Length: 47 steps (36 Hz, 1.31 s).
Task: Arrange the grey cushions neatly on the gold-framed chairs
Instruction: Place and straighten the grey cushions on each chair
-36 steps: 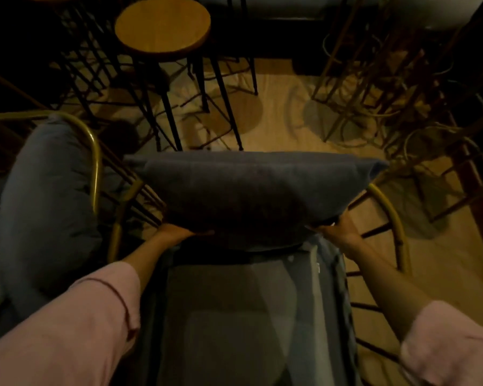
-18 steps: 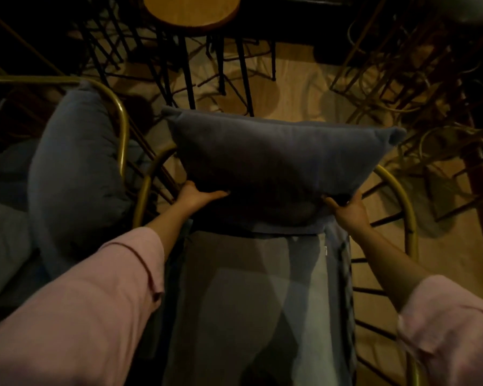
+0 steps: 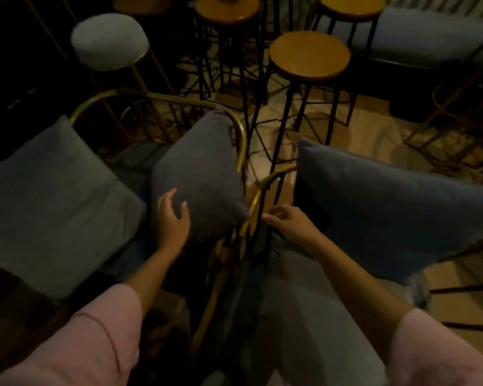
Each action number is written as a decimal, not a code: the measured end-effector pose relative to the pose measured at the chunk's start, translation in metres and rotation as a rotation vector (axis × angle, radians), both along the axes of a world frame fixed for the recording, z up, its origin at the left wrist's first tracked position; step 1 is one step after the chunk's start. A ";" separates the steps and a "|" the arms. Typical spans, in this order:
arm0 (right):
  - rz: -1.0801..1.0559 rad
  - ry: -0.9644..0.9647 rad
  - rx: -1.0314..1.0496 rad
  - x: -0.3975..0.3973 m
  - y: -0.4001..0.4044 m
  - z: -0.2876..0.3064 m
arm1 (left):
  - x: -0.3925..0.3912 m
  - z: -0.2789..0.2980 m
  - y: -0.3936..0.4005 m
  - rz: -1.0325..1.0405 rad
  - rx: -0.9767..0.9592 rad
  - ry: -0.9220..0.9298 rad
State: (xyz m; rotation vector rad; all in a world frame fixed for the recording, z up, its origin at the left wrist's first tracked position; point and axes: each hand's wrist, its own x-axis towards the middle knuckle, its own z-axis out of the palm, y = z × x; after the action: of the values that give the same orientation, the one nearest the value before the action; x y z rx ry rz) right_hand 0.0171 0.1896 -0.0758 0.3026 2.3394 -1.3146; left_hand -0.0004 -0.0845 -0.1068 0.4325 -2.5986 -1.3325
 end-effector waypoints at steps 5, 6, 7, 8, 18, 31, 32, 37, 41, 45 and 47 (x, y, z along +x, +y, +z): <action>0.008 0.095 0.086 -0.056 -0.079 0.012 | -0.014 -0.038 -0.078 0.141 0.007 -0.212; 0.005 0.115 0.123 -0.066 -0.097 0.010 | -0.018 -0.047 -0.093 0.166 0.026 -0.262; -0.008 0.120 0.163 -0.076 -0.113 0.006 | -0.023 -0.058 -0.107 0.190 0.045 -0.311; -0.022 0.109 0.202 -0.086 -0.129 0.001 | -0.029 -0.069 -0.121 0.213 0.068 -0.356; -0.191 -0.049 0.564 -0.139 -0.187 -0.055 | -0.096 -0.157 -0.179 0.190 0.397 -0.727; -0.297 0.223 0.475 -0.135 -0.172 -0.068 | -0.125 -0.204 -0.172 0.181 1.170 -0.784; -0.319 0.239 0.447 -0.132 -0.171 -0.067 | -0.127 -0.201 -0.174 0.180 1.152 -0.758; -0.433 0.292 0.298 -0.106 -0.165 -0.056 | -0.118 -0.172 -0.202 0.246 0.993 -0.642; -0.481 0.326 0.185 -0.059 -0.162 -0.049 | -0.094 -0.139 -0.220 0.339 0.926 -0.646; -0.559 0.407 0.092 0.000 -0.147 -0.038 | -0.064 -0.095 -0.215 0.343 0.842 -0.549; -0.590 0.476 0.069 0.031 -0.134 -0.029 | -0.049 -0.072 -0.204 0.250 0.849 -0.543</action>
State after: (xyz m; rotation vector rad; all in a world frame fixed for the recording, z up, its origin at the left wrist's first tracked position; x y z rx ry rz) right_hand 0.0485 0.0561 -0.1046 0.8334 2.8215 -1.7234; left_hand -0.0497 -0.2888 -0.1792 1.3461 -2.0408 -2.4264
